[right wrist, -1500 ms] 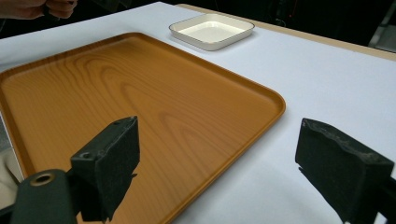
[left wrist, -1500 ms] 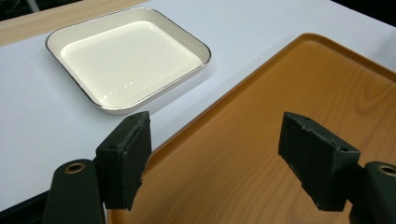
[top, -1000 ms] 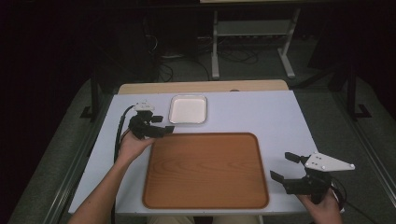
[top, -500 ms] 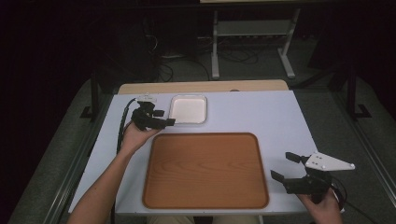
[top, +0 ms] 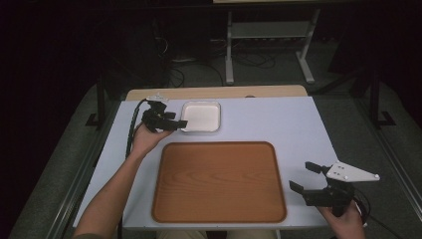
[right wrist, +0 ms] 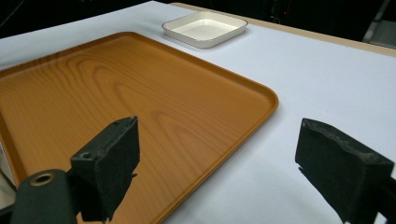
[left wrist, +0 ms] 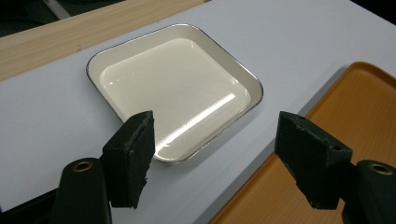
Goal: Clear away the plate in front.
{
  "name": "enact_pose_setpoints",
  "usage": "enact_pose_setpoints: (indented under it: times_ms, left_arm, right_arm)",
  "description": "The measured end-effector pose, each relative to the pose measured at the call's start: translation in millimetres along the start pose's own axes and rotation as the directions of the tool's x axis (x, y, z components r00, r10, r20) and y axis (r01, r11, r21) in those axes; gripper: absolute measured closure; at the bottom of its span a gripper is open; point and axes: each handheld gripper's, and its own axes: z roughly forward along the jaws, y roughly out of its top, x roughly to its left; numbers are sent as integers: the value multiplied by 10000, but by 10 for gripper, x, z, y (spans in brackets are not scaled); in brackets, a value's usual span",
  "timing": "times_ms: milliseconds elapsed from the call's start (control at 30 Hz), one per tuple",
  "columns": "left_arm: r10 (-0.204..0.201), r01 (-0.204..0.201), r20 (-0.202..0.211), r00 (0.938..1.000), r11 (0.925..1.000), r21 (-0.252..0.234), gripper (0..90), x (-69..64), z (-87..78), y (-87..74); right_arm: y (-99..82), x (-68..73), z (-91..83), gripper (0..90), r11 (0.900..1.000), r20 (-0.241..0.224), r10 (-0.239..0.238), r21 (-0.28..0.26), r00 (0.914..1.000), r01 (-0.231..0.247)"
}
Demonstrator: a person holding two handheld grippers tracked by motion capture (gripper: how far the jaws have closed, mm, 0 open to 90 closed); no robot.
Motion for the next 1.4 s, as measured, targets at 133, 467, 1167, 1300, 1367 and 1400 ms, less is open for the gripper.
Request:
enact_pose_setpoints:
  times_ms: [133,467,1167,1300,1367,1400]
  left_arm:
    - [-65,67,-97,9999,9999,119,294,46,57,63]
    - [-288,304,-447,9986,9988,374,305,193,164,210]
    - [-1799,1928,-1448,9730,9779,803,362,557,544,347]
    - [-2039,2173,-1638,9652,9737,686,408,595,585,327]
    - [-2240,2386,-1768,9584,9689,660,418,617,605,309]
    - [-2320,2464,-1739,9571,9669,666,429,628,614,298]
  right_arm:
    - [-2,-8,-11,130,10000,24,33,-47,10000,-33]
    - [-6,-19,-11,130,10000,97,91,-36,9999,-90]
    - [17,-25,35,130,9999,137,128,28,9998,-128]
    - [17,-30,18,131,9999,217,150,-3,9997,-150]
    - [15,-31,17,131,9999,224,146,-2,9996,-146]
    - [13,-33,18,130,9999,237,150,15,9996,-150]
